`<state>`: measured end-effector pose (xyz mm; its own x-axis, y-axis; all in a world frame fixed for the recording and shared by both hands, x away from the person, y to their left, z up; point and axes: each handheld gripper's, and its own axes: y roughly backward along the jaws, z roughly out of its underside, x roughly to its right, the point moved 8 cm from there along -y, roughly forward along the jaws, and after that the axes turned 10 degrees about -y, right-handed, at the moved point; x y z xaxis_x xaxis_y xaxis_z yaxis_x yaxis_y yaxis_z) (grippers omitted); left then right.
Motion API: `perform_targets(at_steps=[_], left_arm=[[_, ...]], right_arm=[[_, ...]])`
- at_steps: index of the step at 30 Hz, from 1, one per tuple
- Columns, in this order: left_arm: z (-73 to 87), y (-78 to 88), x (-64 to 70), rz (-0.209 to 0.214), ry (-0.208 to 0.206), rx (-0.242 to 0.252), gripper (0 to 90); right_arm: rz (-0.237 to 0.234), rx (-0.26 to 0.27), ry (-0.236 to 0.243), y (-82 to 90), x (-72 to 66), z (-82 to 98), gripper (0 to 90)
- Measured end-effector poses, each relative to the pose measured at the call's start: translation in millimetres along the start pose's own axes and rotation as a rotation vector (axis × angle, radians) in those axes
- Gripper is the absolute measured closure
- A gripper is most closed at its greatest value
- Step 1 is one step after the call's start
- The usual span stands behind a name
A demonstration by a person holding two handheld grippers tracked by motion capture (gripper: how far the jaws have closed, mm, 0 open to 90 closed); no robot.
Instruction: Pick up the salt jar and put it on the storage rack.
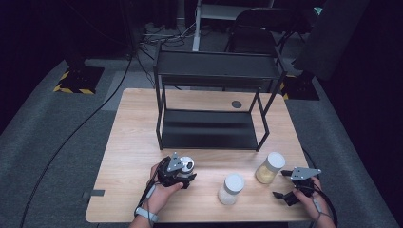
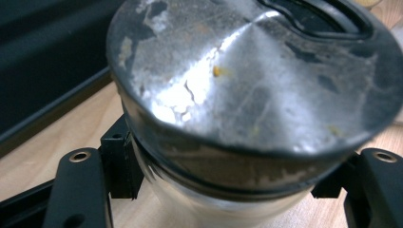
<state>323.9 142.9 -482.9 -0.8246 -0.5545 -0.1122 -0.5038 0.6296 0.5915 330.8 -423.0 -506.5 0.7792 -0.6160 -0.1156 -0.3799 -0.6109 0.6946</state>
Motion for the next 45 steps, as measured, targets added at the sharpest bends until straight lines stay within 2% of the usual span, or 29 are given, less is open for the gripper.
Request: perform_targets(at_steps=[4, 9, 13, 20, 30, 37, 45], left_arm=[[-9.5, 6.9, -2.2, -0.012, -0.018, 0.012, 29.8], [-21.5, 12.5, -6.7, -0.006, -0.031, 0.02, 29.8], [-40.9, 19.0, -15.2, -0.005, -0.058, 0.023, 29.9], [-60.1, 25.5, -28.8, -0.004, -0.07, 0.032, 29.9], [-74.3, 22.4, -49.0, 0.009, -0.042, 0.05, 29.9], [-89.4, 16.4, -59.6, -0.009, -0.057, 0.038, 29.9], [-89.4, 2.9, -79.6, -0.022, -0.042, 0.086, 30.0]], right_arm=[[0.0, 0.0, 0.0, 0.0, 0.0, 0.0, 0.0], [0.0, 0.0, 0.0, 0.0, 0.0, 0.0, 0.0], [0.0, 0.0, 0.0, 0.0, 0.0, 0.0, 0.0], [0.0, 0.0, 0.0, 0.0, 0.0, 0.0, 0.0], [0.0, 0.0, 0.0, 0.0, 0.0, 0.0, 0.0], [0.0, 0.0, 0.0, 0.0, 0.0, 0.0, 0.0], [0.0, 0.0, 0.0, 0.0, 0.0, 0.0, 0.0]])
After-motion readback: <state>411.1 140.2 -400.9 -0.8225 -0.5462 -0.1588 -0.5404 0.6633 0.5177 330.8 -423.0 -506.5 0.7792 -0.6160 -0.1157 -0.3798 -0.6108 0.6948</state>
